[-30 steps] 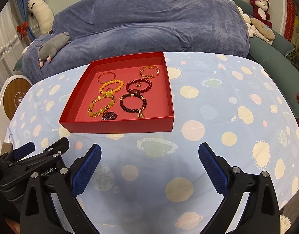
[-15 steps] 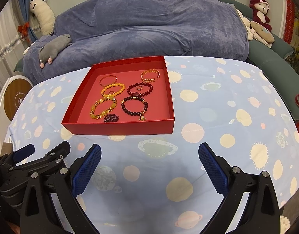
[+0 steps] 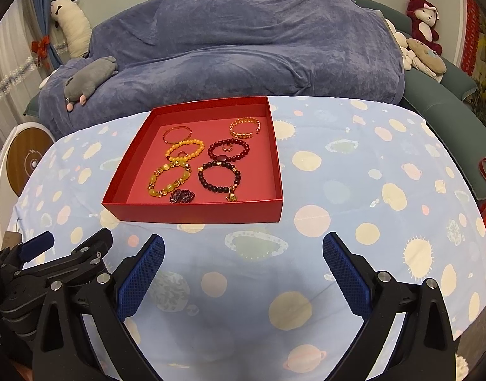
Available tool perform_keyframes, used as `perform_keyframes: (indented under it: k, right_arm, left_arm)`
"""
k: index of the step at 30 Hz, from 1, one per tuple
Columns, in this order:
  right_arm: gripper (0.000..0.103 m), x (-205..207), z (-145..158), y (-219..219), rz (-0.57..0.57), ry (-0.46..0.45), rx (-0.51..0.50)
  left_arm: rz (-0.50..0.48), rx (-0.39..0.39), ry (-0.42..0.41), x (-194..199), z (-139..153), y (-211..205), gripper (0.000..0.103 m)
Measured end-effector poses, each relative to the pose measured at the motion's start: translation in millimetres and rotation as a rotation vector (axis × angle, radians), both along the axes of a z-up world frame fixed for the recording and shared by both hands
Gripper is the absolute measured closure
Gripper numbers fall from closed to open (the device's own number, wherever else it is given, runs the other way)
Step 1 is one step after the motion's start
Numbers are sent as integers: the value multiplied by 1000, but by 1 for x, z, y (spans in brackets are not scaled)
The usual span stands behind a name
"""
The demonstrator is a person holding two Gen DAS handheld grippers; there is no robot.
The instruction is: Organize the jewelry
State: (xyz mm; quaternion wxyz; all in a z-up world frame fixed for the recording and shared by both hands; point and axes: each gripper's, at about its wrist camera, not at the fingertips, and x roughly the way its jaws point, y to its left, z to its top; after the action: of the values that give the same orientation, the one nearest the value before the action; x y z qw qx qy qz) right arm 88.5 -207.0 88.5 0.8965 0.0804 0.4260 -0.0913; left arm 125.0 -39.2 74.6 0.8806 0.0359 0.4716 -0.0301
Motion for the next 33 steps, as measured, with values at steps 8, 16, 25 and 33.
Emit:
perform_keyframes:
  k: [8, 16, 25, 33]
  right_arm:
    - [7, 0, 0, 1, 1, 0, 0]
    - [7, 0, 0, 1, 1, -2, 1]
    - [7, 1, 2, 0, 0, -3, -1]
    - [7, 0, 2, 0, 0, -4, -2]
  left_arm:
    - [1, 16, -10, 0, 2, -1, 10]
    - [7, 8, -5, -1, 3, -1, 10]
    - [2, 22, -16, -2, 4, -1, 10]
    - [-4, 29, -24, -1, 6, -3, 11]
